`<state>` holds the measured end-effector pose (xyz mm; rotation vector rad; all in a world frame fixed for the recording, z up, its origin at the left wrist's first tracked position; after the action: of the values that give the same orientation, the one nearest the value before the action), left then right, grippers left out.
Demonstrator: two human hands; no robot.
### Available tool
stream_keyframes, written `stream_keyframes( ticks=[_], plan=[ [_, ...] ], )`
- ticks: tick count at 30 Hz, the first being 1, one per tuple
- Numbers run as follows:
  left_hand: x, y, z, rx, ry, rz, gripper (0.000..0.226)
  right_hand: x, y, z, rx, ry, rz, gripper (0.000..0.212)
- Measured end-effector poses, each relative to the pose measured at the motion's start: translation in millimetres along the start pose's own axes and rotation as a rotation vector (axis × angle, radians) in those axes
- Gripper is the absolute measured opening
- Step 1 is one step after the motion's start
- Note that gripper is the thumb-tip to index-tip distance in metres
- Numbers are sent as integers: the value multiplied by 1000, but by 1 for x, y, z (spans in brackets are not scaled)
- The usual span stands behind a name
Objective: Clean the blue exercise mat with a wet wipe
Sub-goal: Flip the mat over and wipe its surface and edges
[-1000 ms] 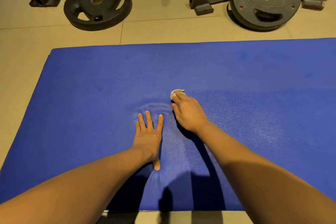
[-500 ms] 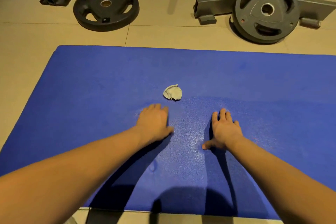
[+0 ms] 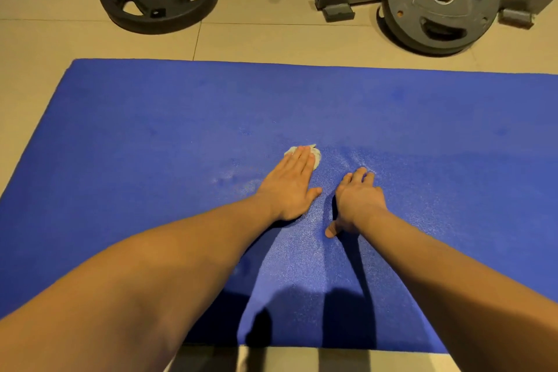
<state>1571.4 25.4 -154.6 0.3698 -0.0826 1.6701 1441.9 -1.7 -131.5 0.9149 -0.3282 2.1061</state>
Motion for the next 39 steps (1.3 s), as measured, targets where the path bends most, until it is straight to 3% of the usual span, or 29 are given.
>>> stream_keyframes(
  ticks=[4,9,12,14,19,22,24,29,33,39],
  plan=[
    [7,-29,6,-22,35,49,94,2,1,1,-7,-15,-1,154],
    [41,-112,3,-21,84,279,109,3,-1,3,-15,-12,2,154],
    [45,-121,0,0,67,382,112,3,-1,3,-18,-1,-4,155],
    [39,-100,1,39,77,351,108,4,-1,3,-19,15,4,154],
    [18,4,-14,45,33,9,92,3,0,2,5,28,10,153],
    [15,6,-17,1,29,-45,90,2,1,0,8,31,19,153],
    [27,-22,-12,6,67,-21,94,3,4,-1,5,37,21,153],
    [80,-120,-8,-8,118,256,105,1,2,0,1,-1,25,155],
    [82,-111,-15,44,79,407,108,1,1,1,1,4,24,155],
    [57,-8,-22,93,32,153,95,0,1,1,-2,10,12,154]
  ],
)
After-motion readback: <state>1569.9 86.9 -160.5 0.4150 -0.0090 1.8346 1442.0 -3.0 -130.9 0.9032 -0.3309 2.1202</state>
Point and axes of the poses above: each hand's wrist, its own x-axis away from the middle knuckle, its own z-axis out of the back of the hand, y = z × x, the point moved 7 cm from there along -x, towards the middle knuckle, and after that the axes turned 13 degrees about z, right-handed, at the moved point
